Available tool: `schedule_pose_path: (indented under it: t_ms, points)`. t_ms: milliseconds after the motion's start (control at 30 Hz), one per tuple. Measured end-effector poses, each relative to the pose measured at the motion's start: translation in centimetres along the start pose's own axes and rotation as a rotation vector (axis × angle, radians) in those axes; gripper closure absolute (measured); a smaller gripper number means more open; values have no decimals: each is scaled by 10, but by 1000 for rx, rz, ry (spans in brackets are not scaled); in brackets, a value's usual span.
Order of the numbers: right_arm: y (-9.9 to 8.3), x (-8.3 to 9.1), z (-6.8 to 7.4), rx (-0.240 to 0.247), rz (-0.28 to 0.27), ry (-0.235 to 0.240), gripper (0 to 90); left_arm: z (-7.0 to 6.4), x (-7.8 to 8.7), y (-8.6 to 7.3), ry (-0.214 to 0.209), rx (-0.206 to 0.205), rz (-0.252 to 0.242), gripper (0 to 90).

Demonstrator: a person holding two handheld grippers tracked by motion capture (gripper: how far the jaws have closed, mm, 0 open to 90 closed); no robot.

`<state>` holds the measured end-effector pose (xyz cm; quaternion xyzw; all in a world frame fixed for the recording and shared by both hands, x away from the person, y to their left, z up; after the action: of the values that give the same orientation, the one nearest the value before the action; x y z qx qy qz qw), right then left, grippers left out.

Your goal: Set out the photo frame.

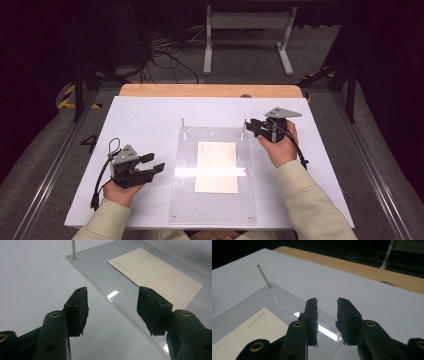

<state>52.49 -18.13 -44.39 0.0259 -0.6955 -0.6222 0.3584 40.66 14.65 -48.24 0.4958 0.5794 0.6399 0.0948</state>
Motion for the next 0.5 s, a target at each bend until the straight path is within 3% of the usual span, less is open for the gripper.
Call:
schedule_pose_path:
  t_ms: [167,433,500]
  points:
    - [-1,-12,-8,-28,-17,-13,681,0,0,0,1,-1,0,423]
    - [-8,-33,-9,12,-10,-32,699,-3,-6,0,-15,-6,8,420]
    - [-9,-39,-8,57,-5,-44,700,-5,-8,0,-17,-10,12,421]
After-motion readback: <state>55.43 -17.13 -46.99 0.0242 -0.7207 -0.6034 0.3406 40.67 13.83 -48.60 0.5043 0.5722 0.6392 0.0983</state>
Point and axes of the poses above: each handheld gripper's, and its own axes: x roughly backward along the jaws, y roughly out of its top, z roughly to its left, the point moved 10 cm from there along -x, roughly forward along the jaws, and after that the axes turned 4 degrees about -y, right-handed, at the moved point
